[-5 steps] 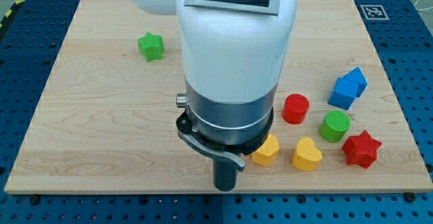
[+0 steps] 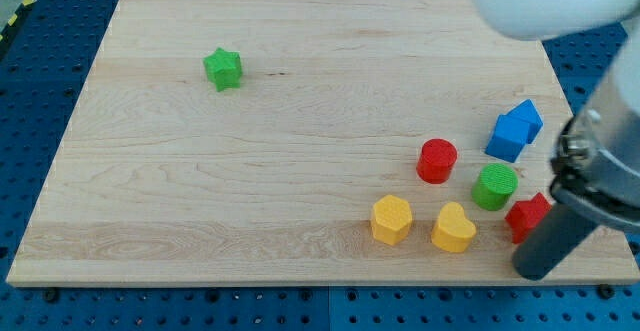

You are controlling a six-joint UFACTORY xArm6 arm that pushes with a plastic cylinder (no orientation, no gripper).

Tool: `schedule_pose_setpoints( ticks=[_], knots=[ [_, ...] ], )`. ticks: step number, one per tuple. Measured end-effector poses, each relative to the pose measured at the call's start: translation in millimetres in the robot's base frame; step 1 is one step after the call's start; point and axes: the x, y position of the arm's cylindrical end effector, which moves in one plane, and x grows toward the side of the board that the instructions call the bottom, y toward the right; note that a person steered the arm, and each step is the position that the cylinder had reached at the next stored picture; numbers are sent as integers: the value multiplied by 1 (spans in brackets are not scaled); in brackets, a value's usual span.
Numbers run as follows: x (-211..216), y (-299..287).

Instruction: Move the green circle closer to the red circle

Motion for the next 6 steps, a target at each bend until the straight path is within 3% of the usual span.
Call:
schedule_pose_setpoints(
  ticks=[2,6],
  knots=[
    [-50,8],
    [-77,-30]
  ],
)
